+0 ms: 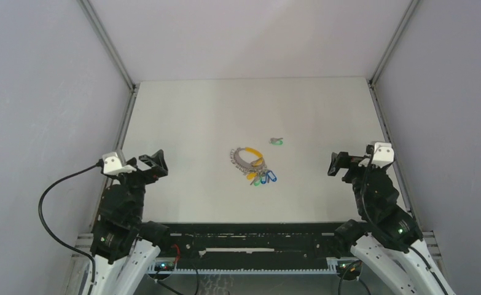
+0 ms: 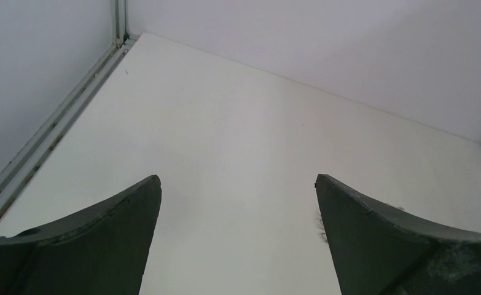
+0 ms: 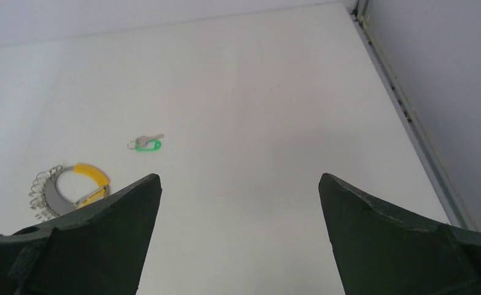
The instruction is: Put the keys on the keyring
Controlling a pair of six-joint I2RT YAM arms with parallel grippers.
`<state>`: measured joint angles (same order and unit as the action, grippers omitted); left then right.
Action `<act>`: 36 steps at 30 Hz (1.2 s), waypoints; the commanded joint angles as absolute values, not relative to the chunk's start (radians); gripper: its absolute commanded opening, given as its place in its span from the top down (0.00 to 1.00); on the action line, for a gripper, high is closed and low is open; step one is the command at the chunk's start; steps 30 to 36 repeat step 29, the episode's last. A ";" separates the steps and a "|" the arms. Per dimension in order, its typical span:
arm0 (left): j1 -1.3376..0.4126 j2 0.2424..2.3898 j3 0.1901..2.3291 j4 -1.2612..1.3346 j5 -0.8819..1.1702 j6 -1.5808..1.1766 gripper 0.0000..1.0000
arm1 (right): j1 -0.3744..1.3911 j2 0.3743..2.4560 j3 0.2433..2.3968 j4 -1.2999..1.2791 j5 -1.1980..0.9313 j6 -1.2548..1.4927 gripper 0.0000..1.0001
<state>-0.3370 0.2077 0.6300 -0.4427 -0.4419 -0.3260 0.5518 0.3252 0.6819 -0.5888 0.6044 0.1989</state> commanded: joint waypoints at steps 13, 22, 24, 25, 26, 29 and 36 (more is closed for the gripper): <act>-0.329 -0.022 0.522 -0.262 -0.554 -0.294 0.00 | 0.546 0.143 0.656 -0.531 0.686 0.106 0.00; -0.328 -0.034 0.520 -0.261 -0.542 -0.282 0.00 | 0.510 0.150 0.647 -0.513 0.622 0.097 0.00; -0.328 -0.039 0.517 -0.260 -0.547 -0.284 0.00 | 0.499 0.150 0.644 -0.511 0.611 0.097 0.00; -0.328 -0.040 0.517 -0.259 -0.548 -0.284 0.01 | 0.494 0.150 0.645 -0.512 0.605 0.097 0.00; -0.328 -0.041 0.517 -0.259 -0.548 -0.285 0.00 | 0.490 0.150 0.645 -0.512 0.600 0.097 0.00; -0.328 -0.041 0.520 -0.261 -0.540 -0.281 0.00 | 0.481 0.154 0.643 -0.509 0.588 0.097 0.00; -0.328 -0.041 0.520 -0.261 -0.540 -0.281 0.00 | 0.481 0.154 0.643 -0.509 0.588 0.097 0.00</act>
